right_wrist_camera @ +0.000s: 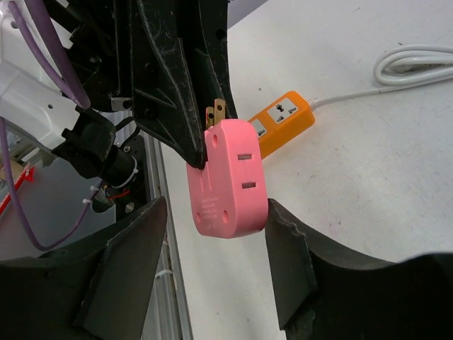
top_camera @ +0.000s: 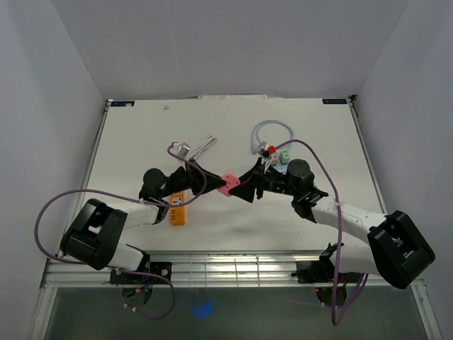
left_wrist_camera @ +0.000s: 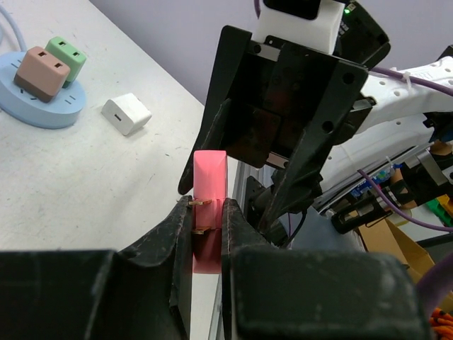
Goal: Insert the plug
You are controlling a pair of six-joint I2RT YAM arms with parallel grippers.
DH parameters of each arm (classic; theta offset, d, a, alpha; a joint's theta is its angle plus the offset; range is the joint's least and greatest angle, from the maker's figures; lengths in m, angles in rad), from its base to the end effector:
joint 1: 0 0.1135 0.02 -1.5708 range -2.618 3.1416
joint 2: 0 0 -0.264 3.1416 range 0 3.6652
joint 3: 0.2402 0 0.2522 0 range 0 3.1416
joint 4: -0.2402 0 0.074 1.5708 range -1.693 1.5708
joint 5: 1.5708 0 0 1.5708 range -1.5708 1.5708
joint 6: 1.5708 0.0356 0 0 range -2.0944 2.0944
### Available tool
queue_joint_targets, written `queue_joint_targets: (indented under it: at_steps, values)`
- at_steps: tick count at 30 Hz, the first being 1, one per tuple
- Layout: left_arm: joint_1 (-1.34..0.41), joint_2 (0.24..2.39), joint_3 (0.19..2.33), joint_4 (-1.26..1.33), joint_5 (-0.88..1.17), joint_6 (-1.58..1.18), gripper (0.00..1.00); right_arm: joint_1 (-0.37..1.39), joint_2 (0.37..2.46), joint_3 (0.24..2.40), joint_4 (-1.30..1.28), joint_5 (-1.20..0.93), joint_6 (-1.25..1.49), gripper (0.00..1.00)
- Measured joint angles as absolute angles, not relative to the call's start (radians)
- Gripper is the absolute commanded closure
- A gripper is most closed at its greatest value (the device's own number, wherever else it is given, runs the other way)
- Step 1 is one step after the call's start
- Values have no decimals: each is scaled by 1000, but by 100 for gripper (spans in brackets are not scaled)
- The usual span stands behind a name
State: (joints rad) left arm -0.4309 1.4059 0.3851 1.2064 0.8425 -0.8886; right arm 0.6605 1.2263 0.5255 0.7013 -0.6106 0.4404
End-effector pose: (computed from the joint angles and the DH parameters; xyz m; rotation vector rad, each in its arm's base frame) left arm 0.2177 -0.1293 0.2145 0.4420 1.6201 -1.6147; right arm 0.1927 0.1756 0.2499 -0.7012 1.5894 1.3121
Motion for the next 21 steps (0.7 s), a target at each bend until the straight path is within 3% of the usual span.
queue_joint_targets:
  at_steps: [9,10,12,13,15,16,17,21]
  values:
    - [-431,1406,371,1286,868,-924,100,661,1283,525,819,-665,502,55]
    - [-431,1406,371,1293,872,-926,100,661,1285,525,830,-668,510,65]
    - [-431,1406,369,1313,879,-930,100,657,1290,525,845,-672,526,74]
    - [-430,1406,369,1321,886,-929,96,654,1292,525,854,-682,542,83]
    - [-427,1406,368,1342,907,-927,84,652,1292,524,868,-701,569,91]
    - [-427,1406,368,1351,913,-928,74,652,1292,523,877,-710,578,92]
    - [-427,1406,368,1356,916,-926,57,652,1292,521,887,-714,584,92]
    - [-427,1402,368,1308,896,-917,32,656,1292,512,901,-714,578,92]
